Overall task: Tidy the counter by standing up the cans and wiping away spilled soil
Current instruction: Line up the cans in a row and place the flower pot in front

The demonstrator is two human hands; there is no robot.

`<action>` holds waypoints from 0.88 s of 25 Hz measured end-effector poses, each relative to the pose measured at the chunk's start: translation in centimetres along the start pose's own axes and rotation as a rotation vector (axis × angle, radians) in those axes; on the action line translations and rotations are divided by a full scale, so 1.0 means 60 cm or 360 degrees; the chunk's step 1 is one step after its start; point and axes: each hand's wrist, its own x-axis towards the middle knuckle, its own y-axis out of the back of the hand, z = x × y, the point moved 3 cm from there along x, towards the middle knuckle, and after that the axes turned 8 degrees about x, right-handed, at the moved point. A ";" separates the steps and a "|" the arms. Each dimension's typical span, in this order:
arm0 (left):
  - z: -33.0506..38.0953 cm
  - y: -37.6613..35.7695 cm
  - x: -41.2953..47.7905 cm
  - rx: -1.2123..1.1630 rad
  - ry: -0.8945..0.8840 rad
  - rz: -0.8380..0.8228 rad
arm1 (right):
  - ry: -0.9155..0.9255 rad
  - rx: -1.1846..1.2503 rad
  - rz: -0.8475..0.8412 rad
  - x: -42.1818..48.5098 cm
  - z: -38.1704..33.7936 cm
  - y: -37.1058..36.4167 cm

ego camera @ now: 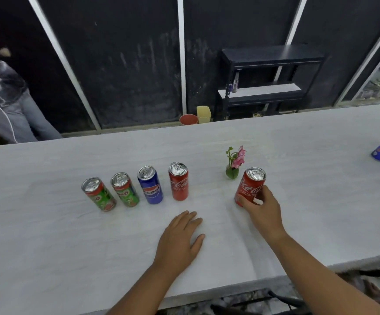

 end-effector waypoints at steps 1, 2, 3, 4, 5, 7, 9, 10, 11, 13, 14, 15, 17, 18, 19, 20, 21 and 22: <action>-0.016 0.008 -0.014 0.0037 -0.0001 0.0024 | 0.0011 0.0014 -0.0056 -0.006 -0.001 -0.018; -0.034 0.016 -0.028 0.0073 -0.0006 0.0062 | 0.0019 0.0034 -0.0102 -0.009 -0.002 -0.034; -0.051 0.022 -0.041 0.0102 0.0005 0.0092 | 0.0026 0.0048 -0.0139 -0.011 -0.003 -0.048; -0.069 0.029 -0.056 0.0122 0.0044 0.0110 | 0.0038 0.0050 -0.0178 -0.012 -0.006 -0.064; -0.084 0.036 -0.070 0.0139 0.0096 0.0118 | 0.0055 0.0046 -0.0217 -0.012 -0.011 -0.080; -0.102 0.046 -0.090 0.0156 0.0177 0.0124 | 0.0089 0.0038 -0.0289 -0.009 -0.021 -0.110; -0.105 0.050 -0.098 0.0161 0.0221 0.0113 | 0.0102 0.0023 -0.0349 -0.005 -0.028 -0.136; -0.104 0.052 -0.098 0.0155 0.0235 0.0105 | 0.0099 0.0006 -0.0369 -0.003 -0.030 -0.148; -0.102 0.054 -0.096 0.0140 0.0249 0.0096 | 0.0090 -0.0011 -0.0385 0.000 -0.030 -0.156; -0.102 0.055 -0.094 0.0114 0.0265 0.0083 | 0.0072 -0.0026 -0.0414 0.006 -0.031 -0.170; -0.101 0.055 -0.094 0.0107 0.0264 0.0082 | 0.0067 -0.0030 -0.0419 0.009 -0.031 -0.173; -0.103 0.056 -0.095 0.0104 0.0264 0.0086 | 0.0064 -0.0031 -0.0421 0.011 -0.031 -0.176; -0.104 0.056 -0.095 0.0090 0.0256 0.0111 | 0.0063 -0.0029 -0.0412 0.015 -0.030 -0.177; -0.104 0.055 -0.096 0.0080 0.0257 0.0122 | 0.0068 -0.0034 -0.0417 0.017 -0.029 -0.177; -0.104 0.056 -0.096 0.0072 0.0265 0.0124 | 0.0076 -0.0044 -0.0429 0.018 -0.029 -0.178; -0.103 0.056 -0.097 0.0068 0.0271 0.0122 | 0.0083 -0.0054 -0.0442 0.019 -0.030 -0.179; -0.103 0.055 -0.097 0.0064 0.0275 0.0118 | 0.0086 -0.0063 -0.0453 0.019 -0.031 -0.179; -0.103 0.055 -0.097 0.0061 0.0279 0.0116 | 0.0088 -0.0069 -0.0461 0.019 -0.032 -0.180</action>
